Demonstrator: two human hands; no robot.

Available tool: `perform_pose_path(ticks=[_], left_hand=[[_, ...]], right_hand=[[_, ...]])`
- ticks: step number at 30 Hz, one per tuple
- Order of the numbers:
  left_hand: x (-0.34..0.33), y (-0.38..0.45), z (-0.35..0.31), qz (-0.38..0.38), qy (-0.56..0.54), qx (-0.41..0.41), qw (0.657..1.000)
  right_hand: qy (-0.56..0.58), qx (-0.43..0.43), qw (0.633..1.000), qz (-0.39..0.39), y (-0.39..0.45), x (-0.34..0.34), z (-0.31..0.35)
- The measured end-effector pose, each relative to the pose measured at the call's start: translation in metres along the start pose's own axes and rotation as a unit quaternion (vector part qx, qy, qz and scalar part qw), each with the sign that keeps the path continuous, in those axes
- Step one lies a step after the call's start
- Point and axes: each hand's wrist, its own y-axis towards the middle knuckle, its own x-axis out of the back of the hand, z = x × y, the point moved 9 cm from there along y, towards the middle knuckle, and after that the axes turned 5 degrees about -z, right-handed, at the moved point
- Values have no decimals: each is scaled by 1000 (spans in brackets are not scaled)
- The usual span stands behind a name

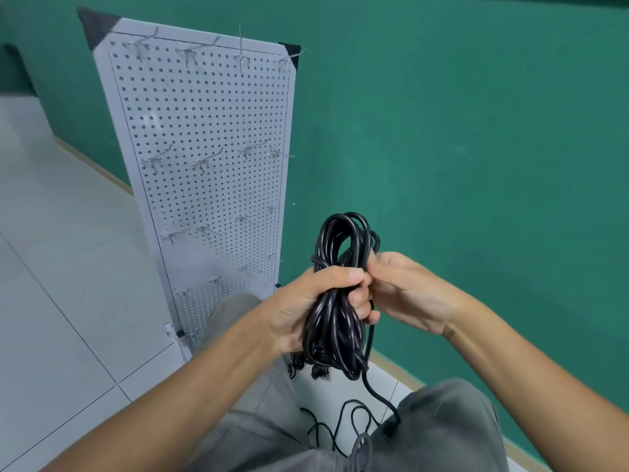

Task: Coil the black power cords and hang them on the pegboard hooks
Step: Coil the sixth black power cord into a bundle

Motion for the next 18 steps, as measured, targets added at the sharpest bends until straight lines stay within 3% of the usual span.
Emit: perform_pose_path(ticks=[9,14,18], left_hand=[[-3,-5,8,-79,42,35,995],[11,-5,5,-145,66,-11,987],[22,-11,3,-185,153,-56,969]], right_hand=[[-85,6,996,2,-12,14,4],[-140,15,990,-13,-18,9,3],[-200,37,978,-41,-26,5,6]])
